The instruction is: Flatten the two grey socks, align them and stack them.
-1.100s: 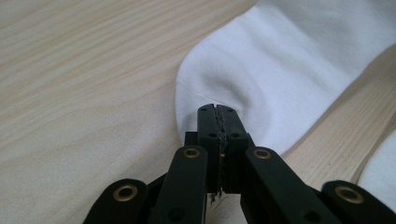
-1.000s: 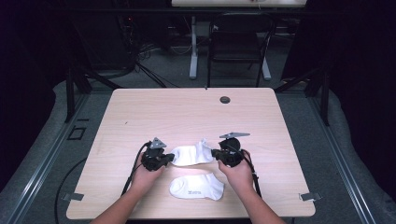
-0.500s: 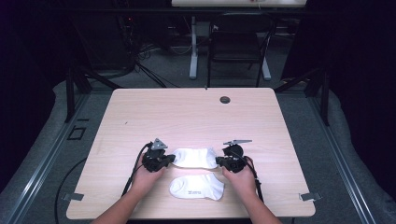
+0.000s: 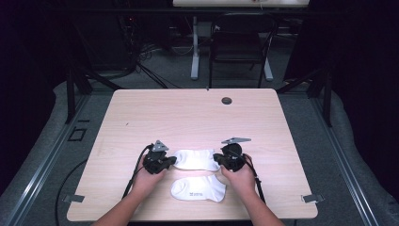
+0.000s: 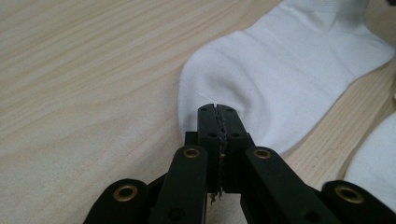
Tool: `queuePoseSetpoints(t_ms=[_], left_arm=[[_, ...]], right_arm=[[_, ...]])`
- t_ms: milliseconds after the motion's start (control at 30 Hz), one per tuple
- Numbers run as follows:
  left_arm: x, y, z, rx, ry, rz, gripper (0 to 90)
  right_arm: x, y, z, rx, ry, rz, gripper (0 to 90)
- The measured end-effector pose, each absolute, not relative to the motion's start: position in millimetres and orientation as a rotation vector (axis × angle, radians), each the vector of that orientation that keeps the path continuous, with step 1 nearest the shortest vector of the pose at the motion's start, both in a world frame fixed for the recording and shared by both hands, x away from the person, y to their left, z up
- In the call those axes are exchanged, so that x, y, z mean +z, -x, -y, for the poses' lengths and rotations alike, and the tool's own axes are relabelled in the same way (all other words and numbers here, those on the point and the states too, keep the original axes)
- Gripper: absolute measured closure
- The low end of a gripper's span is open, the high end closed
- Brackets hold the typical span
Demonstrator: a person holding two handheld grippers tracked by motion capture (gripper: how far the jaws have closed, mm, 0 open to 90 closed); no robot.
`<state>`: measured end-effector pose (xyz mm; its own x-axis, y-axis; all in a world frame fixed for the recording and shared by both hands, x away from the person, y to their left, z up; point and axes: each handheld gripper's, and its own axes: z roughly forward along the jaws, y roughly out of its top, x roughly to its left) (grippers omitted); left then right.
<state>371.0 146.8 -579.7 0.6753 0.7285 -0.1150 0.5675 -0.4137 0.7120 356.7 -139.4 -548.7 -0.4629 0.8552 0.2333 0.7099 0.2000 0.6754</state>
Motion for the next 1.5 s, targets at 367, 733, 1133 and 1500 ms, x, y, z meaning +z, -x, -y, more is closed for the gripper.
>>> queuePoseSetpoints(t_ms=[367,733,1133,1500], left_arm=[[-581,-369,-149,0.253,-2.117,-0.989,89.8],[-582,-365,-153,0.253,-2.101,-1.008,89.8],[-581,-359,-153,0.227,-2.096,-1.012,86.7],[-569,-362,-161,0.206,-2.031,-1.034,75.8]], right_arm=[[-573,-376,141,1.013,-1.591,-2.253,88.5],[-573,-376,145,0.995,-1.585,-2.24,90.0],[-573,-375,147,1.008,-1.592,-2.249,87.7],[-560,-373,142,1.039,-1.52,-2.257,81.2]])
